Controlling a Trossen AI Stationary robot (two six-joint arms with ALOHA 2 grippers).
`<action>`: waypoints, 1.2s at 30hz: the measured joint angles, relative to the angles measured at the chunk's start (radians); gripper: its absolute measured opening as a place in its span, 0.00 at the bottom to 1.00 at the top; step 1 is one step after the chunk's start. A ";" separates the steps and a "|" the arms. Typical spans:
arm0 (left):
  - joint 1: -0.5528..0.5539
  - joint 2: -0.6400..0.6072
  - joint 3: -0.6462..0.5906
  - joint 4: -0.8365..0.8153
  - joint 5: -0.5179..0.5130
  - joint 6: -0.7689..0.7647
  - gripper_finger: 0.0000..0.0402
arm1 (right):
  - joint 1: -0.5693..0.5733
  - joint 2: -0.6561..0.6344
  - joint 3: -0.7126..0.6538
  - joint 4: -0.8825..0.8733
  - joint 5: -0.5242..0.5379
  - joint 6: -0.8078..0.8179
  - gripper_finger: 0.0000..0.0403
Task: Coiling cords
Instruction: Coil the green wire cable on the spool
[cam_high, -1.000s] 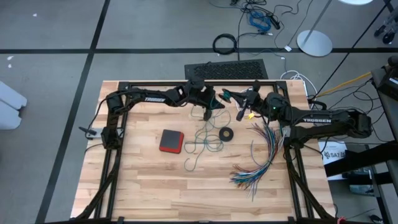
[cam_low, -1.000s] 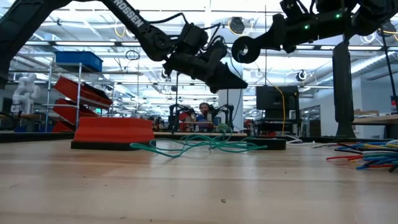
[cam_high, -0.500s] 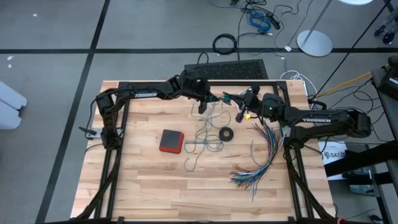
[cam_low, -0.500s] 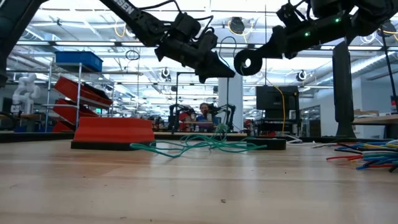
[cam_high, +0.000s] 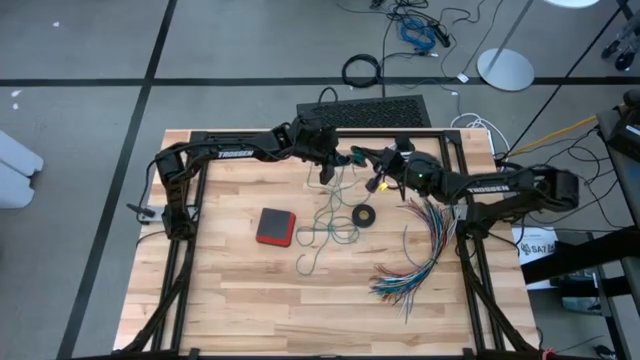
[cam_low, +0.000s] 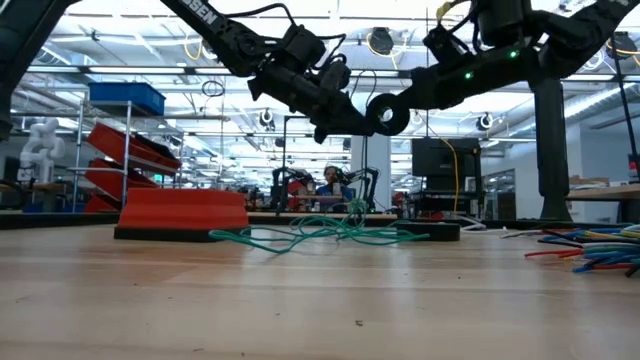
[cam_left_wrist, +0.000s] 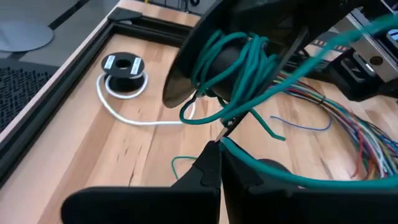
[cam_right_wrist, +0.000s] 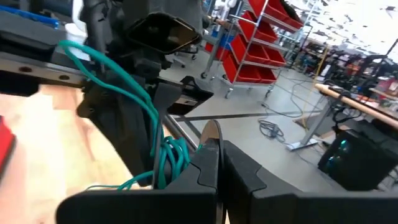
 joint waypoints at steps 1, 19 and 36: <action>0.000 0.000 0.000 -0.003 -0.006 0.000 0.00 | 0.000 0.012 0.000 0.017 0.002 -0.005 0.00; 0.001 -0.010 0.004 -0.011 -0.006 -0.052 0.00 | 0.027 0.065 -0.002 0.107 0.074 -0.105 0.00; -0.082 -0.003 0.003 0.049 -0.161 -0.052 0.00 | 0.027 0.066 -0.002 0.293 0.105 -0.096 0.00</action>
